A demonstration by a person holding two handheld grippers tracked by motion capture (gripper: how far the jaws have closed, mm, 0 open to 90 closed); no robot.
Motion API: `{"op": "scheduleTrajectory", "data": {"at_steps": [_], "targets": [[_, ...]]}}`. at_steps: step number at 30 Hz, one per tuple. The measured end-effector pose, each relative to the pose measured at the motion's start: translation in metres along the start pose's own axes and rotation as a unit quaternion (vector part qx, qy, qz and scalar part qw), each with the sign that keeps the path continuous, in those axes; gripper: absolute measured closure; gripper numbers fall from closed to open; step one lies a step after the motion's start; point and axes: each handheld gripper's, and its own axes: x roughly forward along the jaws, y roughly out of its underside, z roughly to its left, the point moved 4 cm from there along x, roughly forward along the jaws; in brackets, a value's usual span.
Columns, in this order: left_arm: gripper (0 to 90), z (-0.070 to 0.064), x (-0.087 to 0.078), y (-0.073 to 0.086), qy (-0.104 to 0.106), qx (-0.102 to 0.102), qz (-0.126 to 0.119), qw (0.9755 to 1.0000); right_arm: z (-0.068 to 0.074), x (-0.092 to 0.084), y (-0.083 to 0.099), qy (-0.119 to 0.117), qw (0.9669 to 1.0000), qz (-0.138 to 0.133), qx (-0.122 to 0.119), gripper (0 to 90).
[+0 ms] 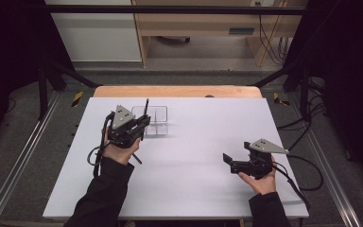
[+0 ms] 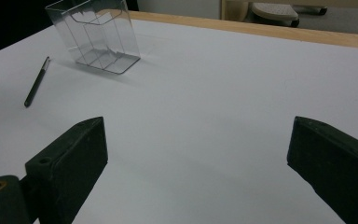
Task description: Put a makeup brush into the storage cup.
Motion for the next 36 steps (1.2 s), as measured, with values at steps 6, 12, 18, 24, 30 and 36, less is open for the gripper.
{"op": "scheduleTrajectory", "data": {"at_steps": [6,12,18,24,30,36], "targets": [[82.6,0.008,0.009,-0.006,-0.004,-0.003,0.002,1.0,-0.001,0.0,0.0,0.002,1.0,0.001,0.0,5.5],[82.6,0.013,0.022,-0.01,-0.005,-0.005,0.004,1.0,-0.001,-0.001,0.0,0.003,1.0,-0.002,0.003,5.1],[82.6,0.017,0.034,-0.011,-0.01,-0.004,0.007,0.9999,-0.002,-0.001,0.0,0.003,1.0,-0.003,0.004,5.1],[82.6,0.024,0.044,-0.014,-0.012,-0.011,0.005,0.9999,-0.002,0.0,0.001,0.003,1.0,-0.001,0.003,5.1],[82.6,0.031,0.053,-0.017,-0.015,-0.015,0.005,0.9998,-0.001,0.001,0.001,0.003,1.0,0.0,0.004,4.9],[82.6,0.039,0.061,-0.019,-0.019,-0.021,0.001,0.9996,-0.002,0.001,0.001,0.005,1.0,0.0,0.003,4.7]]}}
